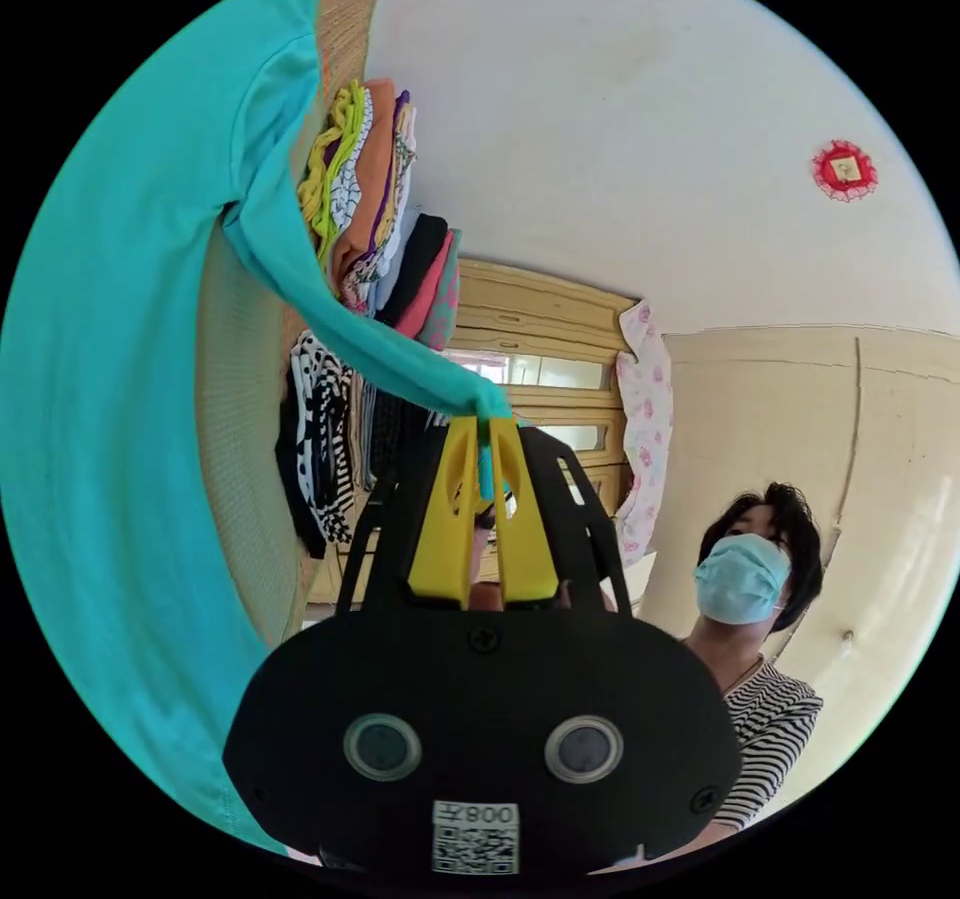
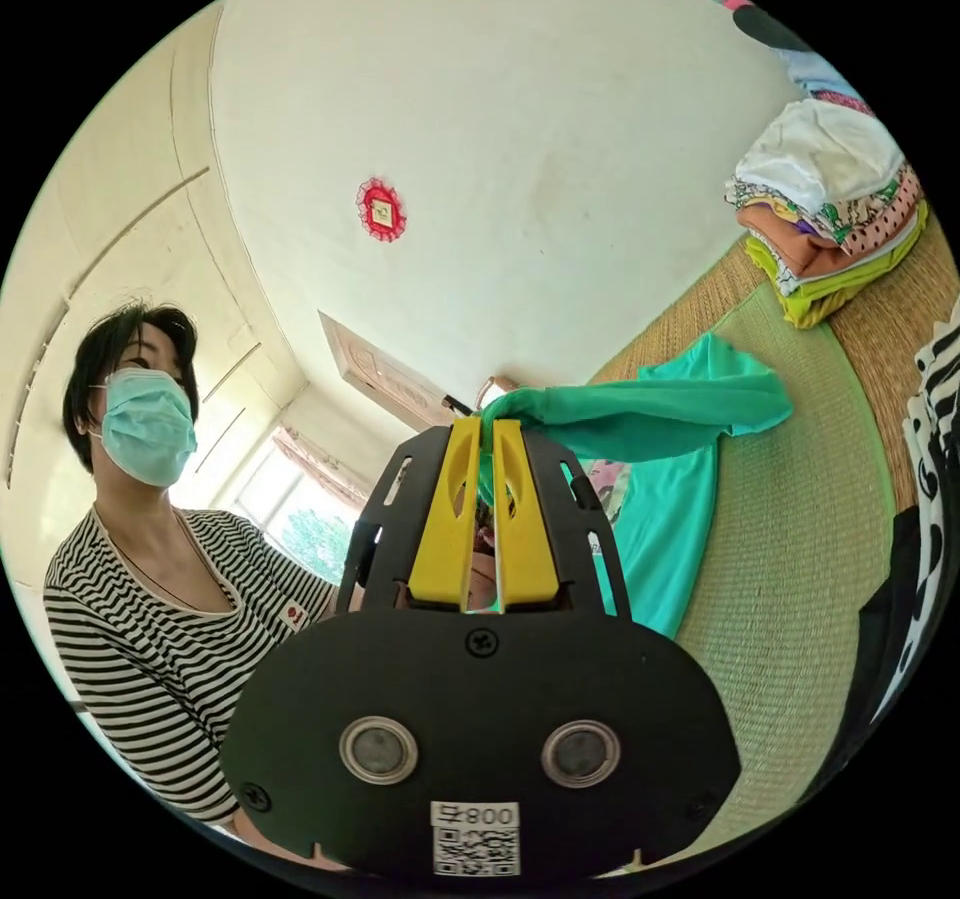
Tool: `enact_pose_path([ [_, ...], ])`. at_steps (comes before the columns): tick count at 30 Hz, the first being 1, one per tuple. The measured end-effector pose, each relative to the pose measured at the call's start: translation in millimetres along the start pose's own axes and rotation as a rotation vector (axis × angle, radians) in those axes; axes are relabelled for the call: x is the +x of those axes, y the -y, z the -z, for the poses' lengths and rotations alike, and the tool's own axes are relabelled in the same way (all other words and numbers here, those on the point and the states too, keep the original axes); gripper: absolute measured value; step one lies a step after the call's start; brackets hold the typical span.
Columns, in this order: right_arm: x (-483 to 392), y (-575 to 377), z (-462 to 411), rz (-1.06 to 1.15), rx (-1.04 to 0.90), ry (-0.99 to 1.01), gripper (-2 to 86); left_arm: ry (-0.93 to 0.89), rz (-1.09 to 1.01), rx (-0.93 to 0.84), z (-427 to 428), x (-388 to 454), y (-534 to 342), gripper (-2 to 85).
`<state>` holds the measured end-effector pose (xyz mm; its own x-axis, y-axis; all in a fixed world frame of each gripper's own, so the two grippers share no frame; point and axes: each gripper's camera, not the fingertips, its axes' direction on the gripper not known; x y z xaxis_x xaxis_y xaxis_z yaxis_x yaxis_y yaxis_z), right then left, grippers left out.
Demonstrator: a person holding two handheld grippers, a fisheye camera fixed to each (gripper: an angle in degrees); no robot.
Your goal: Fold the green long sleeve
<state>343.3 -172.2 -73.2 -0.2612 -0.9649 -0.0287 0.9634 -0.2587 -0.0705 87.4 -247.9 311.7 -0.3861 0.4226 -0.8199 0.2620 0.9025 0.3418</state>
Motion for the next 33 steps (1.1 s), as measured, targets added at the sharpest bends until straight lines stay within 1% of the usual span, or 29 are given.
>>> enact_pose_path([
  [3, -13.5, 8.3, -25.5, 0.013, -0.032, -0.035, 2.1, 0.063, -0.074, -0.034, 20.6, 33.9, 29.3, 2.4],
  [6, -27.6, 12.5, -66.2, 0.036, -0.075, -0.018, 2.1, 0.169, -0.21, -0.165, 31.9, 88.6, 62.3, 2.3],
  [8, -34.3, 12.9, -98.9, 0.048, -0.113, 0.007, 2.1, 0.281, -0.308, -0.271, 44.2, 133.2, 79.2, 2.2],
  [9, -37.3, 12.2, -122.8, 0.052, -0.135, 0.025, 2.1, 0.316, -0.331, -0.296, 48.1, 143.2, 81.5, 2.2],
  [10, -38.2, 11.7, -135.3, 0.053, -0.149, 0.039, 2.1, 0.394, -0.365, -0.342, 57.7, 160.8, 84.5, 2.2],
  [11, -39.1, 10.2, -161.3, 0.053, -0.18, 0.071, 2.1, 0.464, -0.381, -0.375, 70.2, 174.3, 85.5, 2.2],
  [13, -37.7, 5.7, -200.9, 0.042, -0.22, 0.104, 2.1, 0.548, -0.394, -0.402, 94.4, 188.1, 84.7, 2.2],
  [15, -31.3, -4.3, -255.7, 0.023, -0.293, 0.115, 2.0, 0.647, -0.372, -0.394, 124.4, 193.0, 84.2, 2.2],
  [17, -23.4, -12.5, -294.3, 0.004, -0.352, 0.113, 2.0, 0.731, -0.304, -0.385, 166.2, 186.1, 85.2, 2.2],
  [21, 3.8, -27.9, -368.5, -0.058, -0.469, 0.053, 2.0, 0.778, -0.179, -0.336, 223.5, 160.7, 89.8, 2.2],
  [23, 14.7, -31.8, -392.1, -0.074, -0.499, 0.035, 2.0, 0.79, -0.121, -0.314, 251.2, 144.4, 94.6, 2.2],
  [27, 29.1, -37.6, -442.5, -0.074, -0.573, -0.02, 2.0, 0.831, -0.094, -0.321, 276.2, 131.9, 104.3, 2.2],
  [33, 40.8, -45.9, -518.5, -0.019, -0.681, -0.088, 2.0, 0.948, -0.072, -0.366, 303.6, 122.9, 123.9, 2.2],
])
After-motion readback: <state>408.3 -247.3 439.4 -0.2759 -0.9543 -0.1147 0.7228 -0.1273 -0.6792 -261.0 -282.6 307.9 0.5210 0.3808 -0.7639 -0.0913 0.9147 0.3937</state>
